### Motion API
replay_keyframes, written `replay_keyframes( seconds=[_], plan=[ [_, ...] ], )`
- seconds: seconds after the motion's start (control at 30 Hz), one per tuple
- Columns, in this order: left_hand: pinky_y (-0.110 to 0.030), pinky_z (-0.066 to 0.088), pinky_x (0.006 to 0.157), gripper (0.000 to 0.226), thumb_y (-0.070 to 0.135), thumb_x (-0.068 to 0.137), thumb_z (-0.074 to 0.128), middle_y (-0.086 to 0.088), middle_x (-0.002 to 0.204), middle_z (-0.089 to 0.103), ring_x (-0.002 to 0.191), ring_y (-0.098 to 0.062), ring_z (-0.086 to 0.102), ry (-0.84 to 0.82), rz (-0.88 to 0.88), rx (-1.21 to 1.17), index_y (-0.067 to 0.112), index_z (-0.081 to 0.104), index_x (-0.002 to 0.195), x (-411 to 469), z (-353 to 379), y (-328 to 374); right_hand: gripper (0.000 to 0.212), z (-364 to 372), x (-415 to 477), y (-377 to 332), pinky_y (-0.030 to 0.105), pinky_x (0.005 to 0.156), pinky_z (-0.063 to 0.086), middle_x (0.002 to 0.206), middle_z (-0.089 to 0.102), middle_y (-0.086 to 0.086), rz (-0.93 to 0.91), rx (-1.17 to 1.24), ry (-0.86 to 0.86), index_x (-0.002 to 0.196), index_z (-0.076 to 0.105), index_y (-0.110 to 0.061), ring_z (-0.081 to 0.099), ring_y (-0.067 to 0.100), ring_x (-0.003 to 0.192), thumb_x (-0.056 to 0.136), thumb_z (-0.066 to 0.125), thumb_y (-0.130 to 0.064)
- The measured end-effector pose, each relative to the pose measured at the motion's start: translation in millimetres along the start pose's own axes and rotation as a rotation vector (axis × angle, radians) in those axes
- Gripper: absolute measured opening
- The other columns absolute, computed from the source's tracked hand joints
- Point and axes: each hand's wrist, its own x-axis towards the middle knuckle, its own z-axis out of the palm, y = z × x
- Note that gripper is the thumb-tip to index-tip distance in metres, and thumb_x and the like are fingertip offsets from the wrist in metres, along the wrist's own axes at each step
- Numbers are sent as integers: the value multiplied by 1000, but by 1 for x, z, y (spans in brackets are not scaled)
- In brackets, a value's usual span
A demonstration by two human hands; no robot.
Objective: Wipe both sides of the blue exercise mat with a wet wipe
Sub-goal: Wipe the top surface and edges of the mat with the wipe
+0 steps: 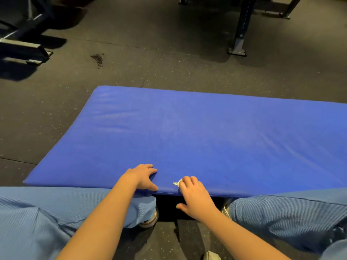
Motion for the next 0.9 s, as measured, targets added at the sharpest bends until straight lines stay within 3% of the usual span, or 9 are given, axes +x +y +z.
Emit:
replay_keyframes(
  seconds=[0.13,0.27,0.43,0.57,0.67,0.73,0.8,0.87,0.9],
  plan=[
    [-44,31,112,86,49,84,65,6,161,10,148,-15,12,-14,10,67,26,21,153,-5,2,3,54,0,8,2,27,46,32,71,53,4,23,-138,29,80,52,-14,49,22,56,40,86,-6],
    [-43,32,111,87,34,81,66,7,161,12,147,-15,16,45,-11,117,28,18,153,-10,2,-7,43,-16,18,12,26,44,19,61,49,3,-24,-200,54,70,54,-15,47,22,46,41,84,-4],
    [-42,24,115,79,24,87,57,3,161,11,147,-19,15,259,-90,158,25,15,154,-15,-6,-25,54,-38,29,24,27,43,18,64,44,2,34,-258,75,84,46,-14,42,22,47,44,81,-3],
    [-48,28,109,61,20,93,49,8,156,23,140,-19,26,325,-160,185,28,24,148,-20,-10,-38,55,-43,43,16,27,42,21,58,46,2,145,-210,49,69,56,-15,43,22,42,27,90,-4],
    [-44,36,102,52,19,96,44,9,153,29,134,-19,34,370,-155,224,27,28,145,-22,-9,-41,43,-41,48,12,27,40,22,55,48,3,198,-124,71,64,59,-14,44,23,38,39,94,-14],
    [-43,35,101,49,17,97,41,9,153,28,133,-18,34,397,-155,245,26,28,143,-23,-8,-39,46,-43,46,13,26,42,20,55,48,3,234,-112,54,64,59,-14,44,23,38,35,95,-12],
    [-45,31,104,51,17,98,40,9,156,25,137,-18,30,427,-153,239,26,26,146,-24,-10,-37,42,-56,40,16,28,46,24,72,55,5,244,-182,1,84,61,-13,55,26,53,51,87,-7],
    [-48,26,107,53,15,96,43,9,153,29,138,-16,29,514,-146,208,26,28,146,-25,-14,-37,29,-69,43,27,33,56,30,102,53,9,178,-211,10,112,51,-11,60,31,82,85,59,-4],
    [-49,24,107,55,13,94,45,10,151,33,138,-16,30,566,-143,184,26,31,146,-25,-17,-38,28,-78,47,31,33,59,31,109,51,10,151,-208,3,118,46,-11,59,32,90,91,49,-3]
  ],
)
